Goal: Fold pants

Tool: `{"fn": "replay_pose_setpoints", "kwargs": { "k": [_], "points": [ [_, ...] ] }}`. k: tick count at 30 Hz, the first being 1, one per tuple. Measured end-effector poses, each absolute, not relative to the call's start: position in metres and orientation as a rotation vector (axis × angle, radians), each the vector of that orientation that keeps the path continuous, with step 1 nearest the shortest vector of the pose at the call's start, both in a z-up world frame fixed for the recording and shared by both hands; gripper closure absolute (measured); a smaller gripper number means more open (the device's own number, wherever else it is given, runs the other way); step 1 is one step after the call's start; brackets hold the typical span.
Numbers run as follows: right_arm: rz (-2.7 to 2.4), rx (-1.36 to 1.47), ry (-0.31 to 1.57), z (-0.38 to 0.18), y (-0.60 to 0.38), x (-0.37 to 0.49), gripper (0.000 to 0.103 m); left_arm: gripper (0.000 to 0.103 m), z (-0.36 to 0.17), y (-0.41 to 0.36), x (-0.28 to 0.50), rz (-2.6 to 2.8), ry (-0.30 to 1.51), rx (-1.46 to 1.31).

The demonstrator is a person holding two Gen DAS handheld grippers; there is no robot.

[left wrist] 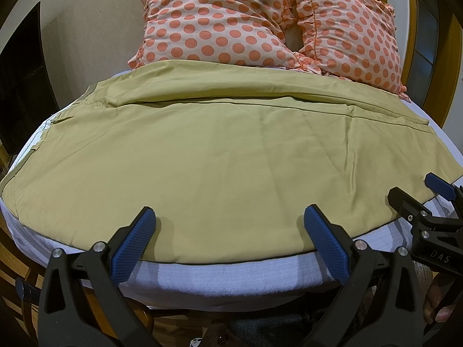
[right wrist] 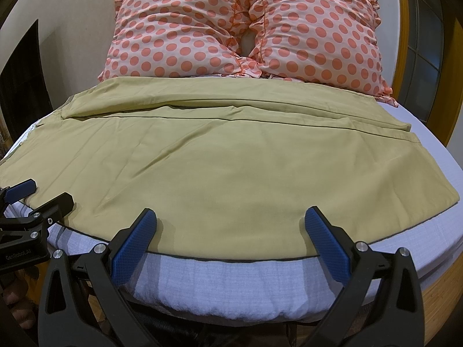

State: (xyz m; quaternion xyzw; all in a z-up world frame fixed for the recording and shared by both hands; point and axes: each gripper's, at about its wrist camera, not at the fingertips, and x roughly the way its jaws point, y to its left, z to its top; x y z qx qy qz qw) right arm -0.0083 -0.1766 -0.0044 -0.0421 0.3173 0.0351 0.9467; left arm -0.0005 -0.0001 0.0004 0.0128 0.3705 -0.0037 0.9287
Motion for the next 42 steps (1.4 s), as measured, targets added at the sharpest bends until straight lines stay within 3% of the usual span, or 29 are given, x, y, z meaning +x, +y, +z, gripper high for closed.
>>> {"fn": "replay_pose_setpoints", "kwargs": {
  "k": [42],
  "points": [
    [0.077, -0.092, 0.591, -0.009, -0.179, -0.0136, 0.001, 0.002, 0.0007, -0.0003, -0.0001, -0.01, 0.761, 0.029]
  ]
}}
